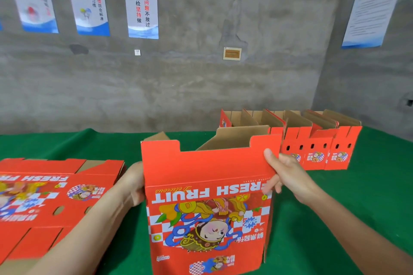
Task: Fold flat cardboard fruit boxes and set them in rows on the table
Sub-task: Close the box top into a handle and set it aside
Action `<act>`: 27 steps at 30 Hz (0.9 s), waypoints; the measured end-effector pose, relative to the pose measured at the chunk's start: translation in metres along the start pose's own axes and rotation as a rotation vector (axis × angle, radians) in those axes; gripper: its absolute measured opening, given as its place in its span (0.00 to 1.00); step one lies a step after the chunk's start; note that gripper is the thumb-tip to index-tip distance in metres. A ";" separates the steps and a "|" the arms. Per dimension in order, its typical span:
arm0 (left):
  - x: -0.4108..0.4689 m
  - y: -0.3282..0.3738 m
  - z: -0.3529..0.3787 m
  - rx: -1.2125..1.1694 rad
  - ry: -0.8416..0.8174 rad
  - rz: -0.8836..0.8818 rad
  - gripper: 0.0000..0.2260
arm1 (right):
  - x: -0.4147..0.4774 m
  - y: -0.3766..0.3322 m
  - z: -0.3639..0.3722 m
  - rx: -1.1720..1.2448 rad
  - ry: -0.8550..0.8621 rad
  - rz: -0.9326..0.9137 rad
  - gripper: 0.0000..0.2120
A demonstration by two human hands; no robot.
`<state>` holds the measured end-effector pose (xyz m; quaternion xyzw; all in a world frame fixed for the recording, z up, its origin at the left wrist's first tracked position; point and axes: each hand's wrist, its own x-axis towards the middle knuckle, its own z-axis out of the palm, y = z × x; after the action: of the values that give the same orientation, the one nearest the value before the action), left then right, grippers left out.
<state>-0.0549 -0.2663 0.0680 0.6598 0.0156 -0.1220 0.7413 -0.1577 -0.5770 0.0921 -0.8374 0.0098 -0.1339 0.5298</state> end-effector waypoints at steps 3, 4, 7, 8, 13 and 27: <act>-0.002 -0.005 0.014 -0.108 0.221 0.076 0.11 | -0.009 0.009 -0.006 -0.218 0.089 0.073 0.36; -0.002 -0.010 0.017 -0.163 0.328 0.117 0.08 | -0.013 0.012 -0.005 -0.278 0.133 0.058 0.35; 0.004 -0.028 0.018 -0.268 0.530 0.152 0.09 | -0.023 0.021 0.008 -0.219 0.202 0.009 0.30; 0.004 -0.034 0.018 -0.272 0.559 0.151 0.09 | -0.024 0.026 0.012 -0.142 0.220 0.024 0.30; 0.000 -0.052 0.026 -0.178 0.656 0.222 0.11 | -0.012 0.050 0.025 0.119 0.331 0.165 0.18; -0.010 -0.049 0.018 0.139 0.322 0.351 0.31 | 0.002 0.047 0.024 -0.569 0.227 0.261 0.34</act>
<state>-0.0770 -0.2870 0.0243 0.7129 0.0102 0.1147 0.6918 -0.1440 -0.5764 0.0406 -0.9233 0.2130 -0.1490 0.2829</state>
